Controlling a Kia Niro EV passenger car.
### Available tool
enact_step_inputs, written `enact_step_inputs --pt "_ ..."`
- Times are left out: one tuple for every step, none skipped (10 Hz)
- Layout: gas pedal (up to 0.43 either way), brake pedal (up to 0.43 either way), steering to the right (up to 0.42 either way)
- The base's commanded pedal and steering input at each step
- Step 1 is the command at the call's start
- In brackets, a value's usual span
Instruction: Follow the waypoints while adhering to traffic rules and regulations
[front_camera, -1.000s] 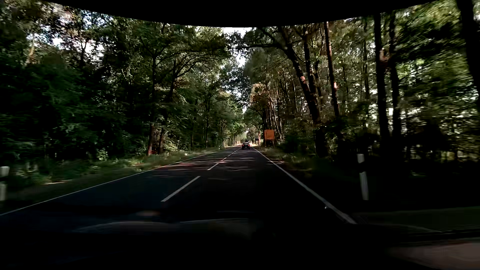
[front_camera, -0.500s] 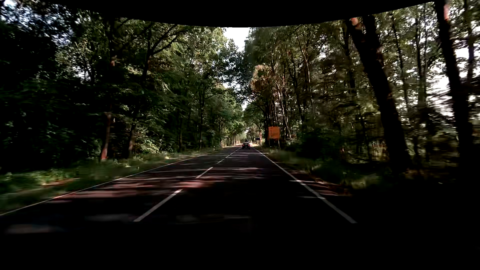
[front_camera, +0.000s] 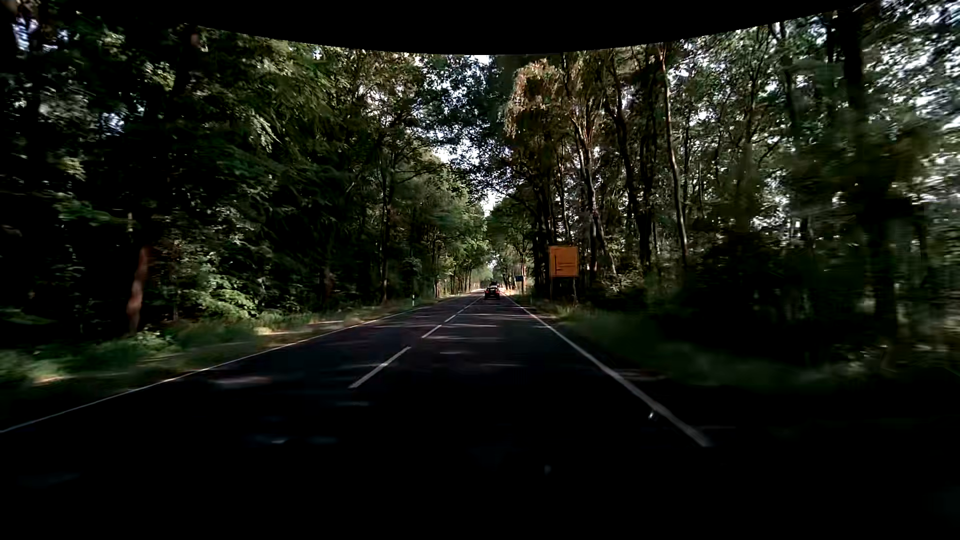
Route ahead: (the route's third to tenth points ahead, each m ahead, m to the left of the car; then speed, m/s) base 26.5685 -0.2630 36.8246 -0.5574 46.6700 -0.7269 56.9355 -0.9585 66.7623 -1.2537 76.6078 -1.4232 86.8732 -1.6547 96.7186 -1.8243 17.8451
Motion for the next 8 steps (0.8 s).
enact_step_inputs --pt "0.11 0.0 -0.002" --pt "0.098 0.0 -0.002" --pt "0.098 0.0 -0.002" --pt "0.098 0.0 -0.002" --pt "0.087 0.0 -0.002" --pt "0.087 0.0 -0.002" --pt "0.079 0.0 -0.002" --pt "0.079 0.0 -0.002"
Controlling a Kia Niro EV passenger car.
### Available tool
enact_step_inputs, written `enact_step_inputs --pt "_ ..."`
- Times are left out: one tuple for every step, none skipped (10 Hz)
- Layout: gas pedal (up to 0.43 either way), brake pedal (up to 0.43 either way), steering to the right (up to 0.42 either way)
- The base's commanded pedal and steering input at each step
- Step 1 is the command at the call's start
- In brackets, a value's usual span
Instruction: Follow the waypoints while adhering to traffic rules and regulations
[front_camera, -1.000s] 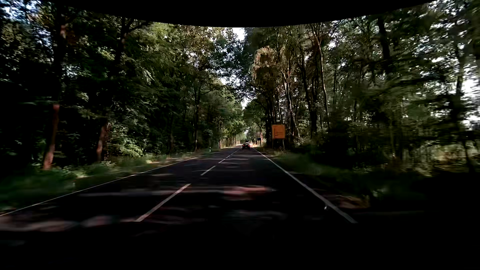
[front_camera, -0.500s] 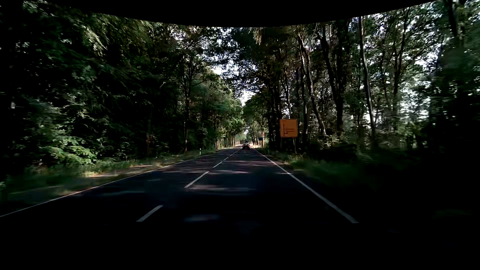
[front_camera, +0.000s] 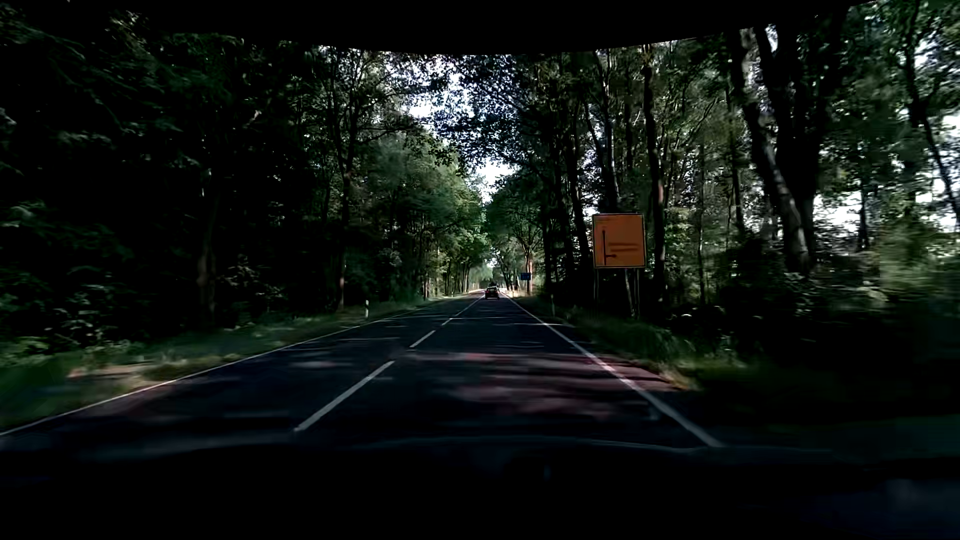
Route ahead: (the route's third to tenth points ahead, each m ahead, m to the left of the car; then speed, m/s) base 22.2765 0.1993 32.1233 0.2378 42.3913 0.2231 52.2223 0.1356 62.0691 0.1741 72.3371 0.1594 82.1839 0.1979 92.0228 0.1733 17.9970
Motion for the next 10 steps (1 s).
enact_step_inputs --pt "0.079 0.0 -0.002" --pt "0.079 0.0 -0.002" --pt "0.067 0.0 -0.002" --pt "0.067 0.0 -0.002" --pt "0.059 0.0 -0.002" --pt "0.039 0.0 -0.002" --pt "0.028 0.0 -0.002" --pt "0.02 0.0 -0.002" --pt "0.008 0.0 -0.002" --pt "0.0 0.0 -0.002"
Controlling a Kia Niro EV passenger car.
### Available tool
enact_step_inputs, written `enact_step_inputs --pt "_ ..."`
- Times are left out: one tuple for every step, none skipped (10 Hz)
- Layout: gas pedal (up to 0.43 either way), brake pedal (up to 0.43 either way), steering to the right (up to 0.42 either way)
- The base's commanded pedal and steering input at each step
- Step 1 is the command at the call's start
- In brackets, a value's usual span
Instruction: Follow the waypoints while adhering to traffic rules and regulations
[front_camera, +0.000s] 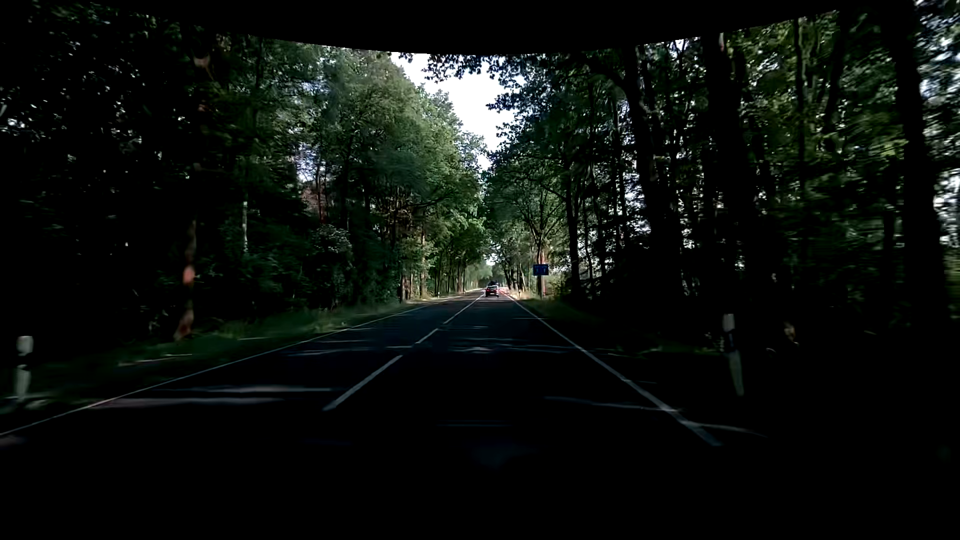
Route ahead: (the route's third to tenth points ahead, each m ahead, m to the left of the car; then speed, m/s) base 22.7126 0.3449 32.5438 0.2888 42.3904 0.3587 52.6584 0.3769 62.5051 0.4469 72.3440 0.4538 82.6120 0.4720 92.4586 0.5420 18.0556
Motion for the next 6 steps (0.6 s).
enact_step_inputs --pt "0.0 0.0 -0.002" --pt "0.0 0.0 -0.002" --pt "0.0 0.0 -0.002" --pt "0.0 0.0 -0.002" --pt "0.0 0.0 -0.002" --pt "0.0 0.0 -0.002"
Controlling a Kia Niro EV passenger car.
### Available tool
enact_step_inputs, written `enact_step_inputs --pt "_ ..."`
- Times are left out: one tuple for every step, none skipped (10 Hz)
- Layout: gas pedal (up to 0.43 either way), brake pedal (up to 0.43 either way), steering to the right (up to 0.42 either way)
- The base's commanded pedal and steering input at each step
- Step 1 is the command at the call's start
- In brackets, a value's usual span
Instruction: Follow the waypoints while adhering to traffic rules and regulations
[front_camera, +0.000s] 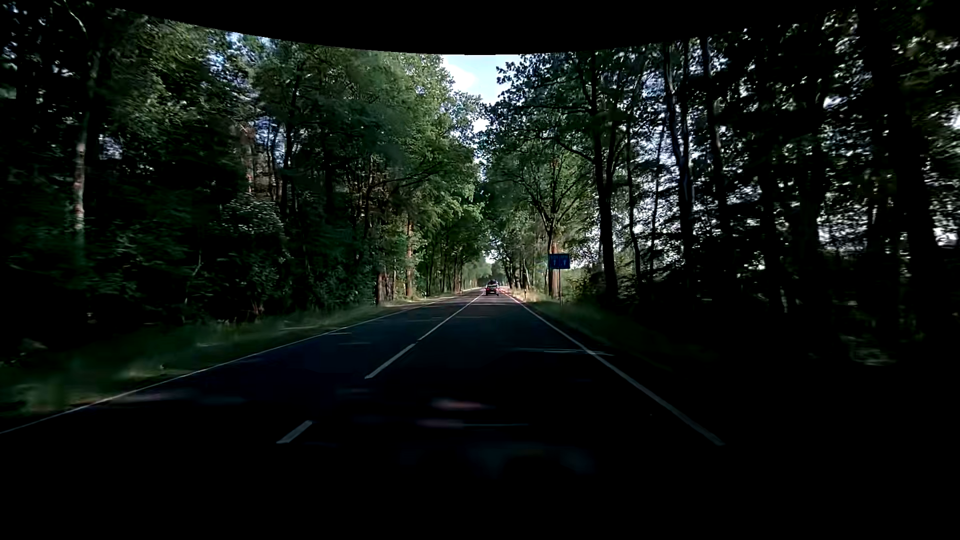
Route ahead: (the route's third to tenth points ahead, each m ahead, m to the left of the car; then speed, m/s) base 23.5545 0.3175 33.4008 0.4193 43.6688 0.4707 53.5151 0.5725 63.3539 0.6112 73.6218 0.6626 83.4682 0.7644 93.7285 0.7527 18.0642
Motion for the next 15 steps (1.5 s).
enact_step_inputs --pt "0.0 0.0 -0.002" --pt "0.0 0.0 -0.002" --pt "0.0 0.0 -0.002" --pt "0.0 0.0 -0.002" --pt "0.0 0.0 -0.002" --pt "0.0 0.0 -0.002" --pt "0.0 0.0 -0.002" --pt "0.0 0.0 -0.002" --pt "0.0 0.0 -0.002" --pt "0.0 0.0 -0.002" --pt "0.0 0.0 -0.001" --pt "0.0 0.0 -0.001" --pt "0.0 0.0 -0.001" --pt "0.0 0.0 -0.001" --pt "0.0 0.0 -0.001"
